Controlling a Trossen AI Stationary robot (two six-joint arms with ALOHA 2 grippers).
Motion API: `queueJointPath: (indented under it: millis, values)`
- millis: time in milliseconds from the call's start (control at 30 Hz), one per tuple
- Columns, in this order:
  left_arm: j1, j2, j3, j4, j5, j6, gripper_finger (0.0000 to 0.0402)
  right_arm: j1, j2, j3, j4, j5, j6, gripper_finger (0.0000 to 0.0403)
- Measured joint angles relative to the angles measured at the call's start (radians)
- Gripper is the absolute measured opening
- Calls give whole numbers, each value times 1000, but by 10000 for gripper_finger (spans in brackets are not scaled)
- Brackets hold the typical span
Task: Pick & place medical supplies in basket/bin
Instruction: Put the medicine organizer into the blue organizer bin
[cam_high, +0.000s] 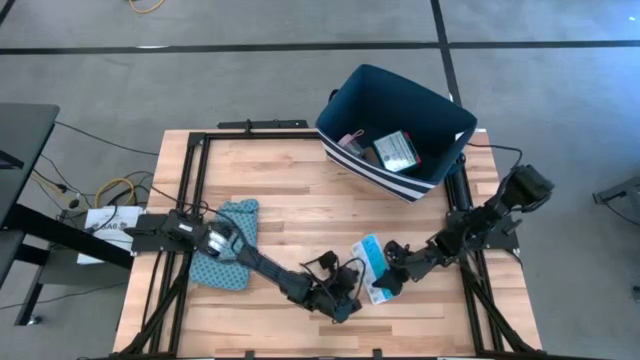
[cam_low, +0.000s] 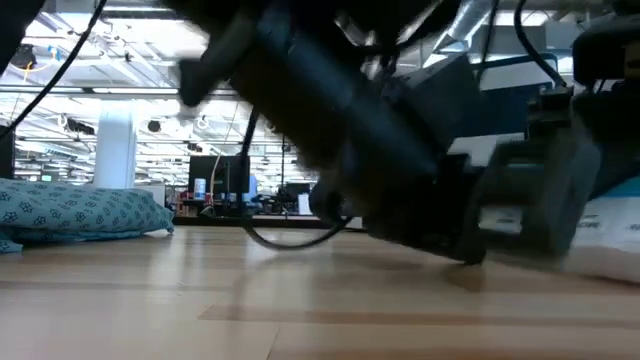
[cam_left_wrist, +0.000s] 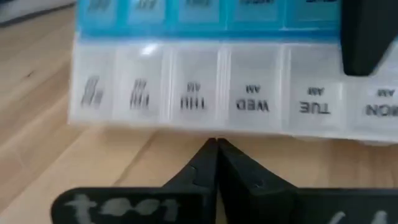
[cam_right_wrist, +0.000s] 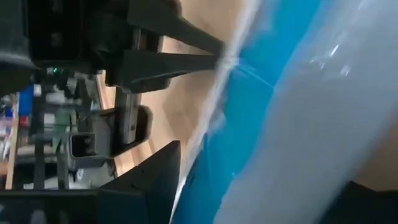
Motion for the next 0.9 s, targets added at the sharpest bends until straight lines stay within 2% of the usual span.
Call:
queueJointPath:
  millis: [167,267,400,500,633,800,900]
  values:
    - [-8,4,47,-25,-22,93,0,-15,2,31,-14,-30,-24,160]
    - [-17,8,110,-101,-13,121,0,-12,-7,33,-13,-28,-28,135]
    - [-35,-4,208,-344,8,100,0,4,-28,32,-15,-24,-57,133]
    - [-53,-55,269,-573,-23,44,0,21,-74,28,-11,-17,-105,132]
    - [-82,-150,294,-765,-96,4,0,32,-168,34,3,79,-153,132]
    - [-113,-274,295,-848,-203,18,0,2,-329,123,-15,174,-424,132]
    - [-129,-355,295,-895,-268,33,0,-25,-443,252,-170,173,-629,132]
